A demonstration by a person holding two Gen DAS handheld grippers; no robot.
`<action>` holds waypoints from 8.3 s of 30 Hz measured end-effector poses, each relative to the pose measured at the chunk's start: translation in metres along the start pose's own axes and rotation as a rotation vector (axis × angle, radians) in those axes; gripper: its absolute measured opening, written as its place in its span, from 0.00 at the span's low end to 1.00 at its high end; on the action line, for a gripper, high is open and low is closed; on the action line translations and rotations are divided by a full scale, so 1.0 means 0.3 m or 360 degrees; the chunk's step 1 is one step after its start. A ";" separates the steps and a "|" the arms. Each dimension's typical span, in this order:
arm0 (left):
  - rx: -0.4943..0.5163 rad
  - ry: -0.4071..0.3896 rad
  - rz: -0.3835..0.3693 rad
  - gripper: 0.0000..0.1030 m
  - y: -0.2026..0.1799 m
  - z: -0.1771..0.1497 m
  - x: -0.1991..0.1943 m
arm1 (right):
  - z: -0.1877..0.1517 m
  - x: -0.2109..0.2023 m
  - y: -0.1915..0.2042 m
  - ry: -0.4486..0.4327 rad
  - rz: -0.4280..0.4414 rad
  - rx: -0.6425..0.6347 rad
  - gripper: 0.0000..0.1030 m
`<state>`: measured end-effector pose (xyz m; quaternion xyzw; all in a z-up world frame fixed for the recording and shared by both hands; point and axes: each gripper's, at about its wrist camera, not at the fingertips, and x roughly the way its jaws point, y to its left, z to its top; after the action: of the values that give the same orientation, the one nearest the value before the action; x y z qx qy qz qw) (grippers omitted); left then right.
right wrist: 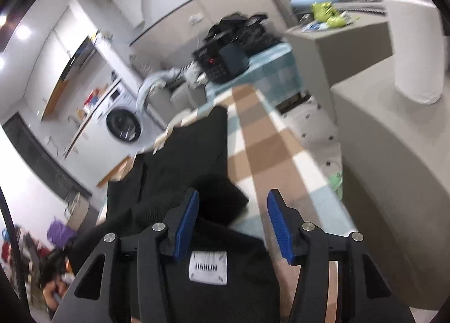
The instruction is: Fold small clothes
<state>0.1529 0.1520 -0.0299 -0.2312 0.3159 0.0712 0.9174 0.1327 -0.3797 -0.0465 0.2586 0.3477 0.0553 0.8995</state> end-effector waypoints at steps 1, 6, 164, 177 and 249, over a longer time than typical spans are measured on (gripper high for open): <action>-0.0007 0.0005 -0.0003 0.03 0.005 -0.004 0.006 | -0.008 0.009 0.001 0.0015 0.0012 -0.0001 0.50; -0.0021 0.0018 -0.0002 0.03 0.024 -0.016 0.012 | -0.044 -0.013 -0.021 -0.0029 -0.0054 0.0036 0.50; 0.0109 -0.0088 -0.0119 0.02 -0.062 0.026 -0.237 | 0.060 -0.104 0.164 -0.0241 0.0084 -0.0084 0.03; -0.0035 0.0343 -0.0044 0.03 -0.044 0.159 0.266 | 0.197 0.260 0.041 0.0065 -0.0082 0.0207 0.10; 0.0125 0.0197 0.0016 0.56 -0.160 0.270 0.425 | 0.305 0.472 0.095 0.0211 0.0015 0.0437 0.37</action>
<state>0.3111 0.1456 -0.0336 -0.1973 0.3757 0.0490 0.9042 0.3014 -0.3545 -0.0596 0.3766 0.4095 0.0284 0.8305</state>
